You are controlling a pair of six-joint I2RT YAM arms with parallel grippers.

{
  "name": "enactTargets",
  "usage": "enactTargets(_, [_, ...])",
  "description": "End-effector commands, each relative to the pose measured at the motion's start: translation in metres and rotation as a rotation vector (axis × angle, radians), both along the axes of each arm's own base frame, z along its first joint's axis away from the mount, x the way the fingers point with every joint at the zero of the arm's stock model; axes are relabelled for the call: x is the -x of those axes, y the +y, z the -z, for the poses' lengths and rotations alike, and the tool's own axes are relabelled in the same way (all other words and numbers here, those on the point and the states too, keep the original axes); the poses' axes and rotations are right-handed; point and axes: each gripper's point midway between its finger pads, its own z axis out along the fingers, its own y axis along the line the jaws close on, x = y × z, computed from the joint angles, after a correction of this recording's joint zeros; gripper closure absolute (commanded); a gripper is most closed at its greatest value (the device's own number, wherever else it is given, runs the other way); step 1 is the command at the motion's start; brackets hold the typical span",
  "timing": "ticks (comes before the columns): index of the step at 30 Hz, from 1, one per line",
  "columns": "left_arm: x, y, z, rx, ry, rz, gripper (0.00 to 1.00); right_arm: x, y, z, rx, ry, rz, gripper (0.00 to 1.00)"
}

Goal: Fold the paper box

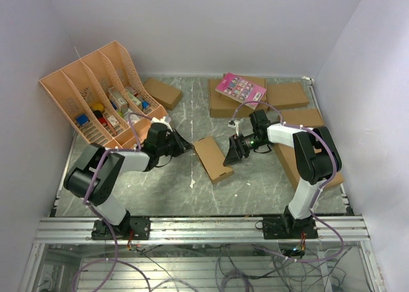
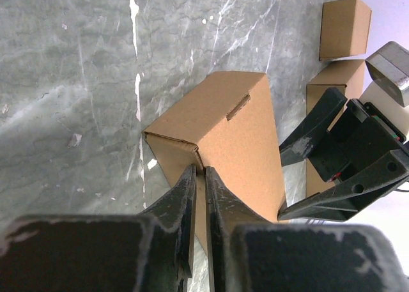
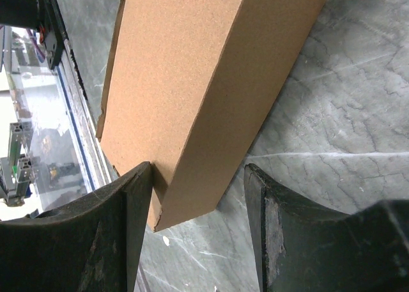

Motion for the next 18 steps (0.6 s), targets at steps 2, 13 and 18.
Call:
enactTargets(2, [-0.003,-0.004,-0.002,0.007,-0.02,0.014,0.82,-0.001,-0.011,0.026,0.117,-0.048,-0.019,0.43])
enactTargets(13, [0.0,0.001,-0.028,0.026,-0.1,0.003,0.52,-0.016,-0.004,-0.015,0.026,-0.157,-0.032,0.39])
enactTargets(18, [0.011,0.018,-0.047,-0.02,-0.201,-0.014,0.42,-0.037,-0.004,-0.044,-0.027,-0.219,0.018,0.29])
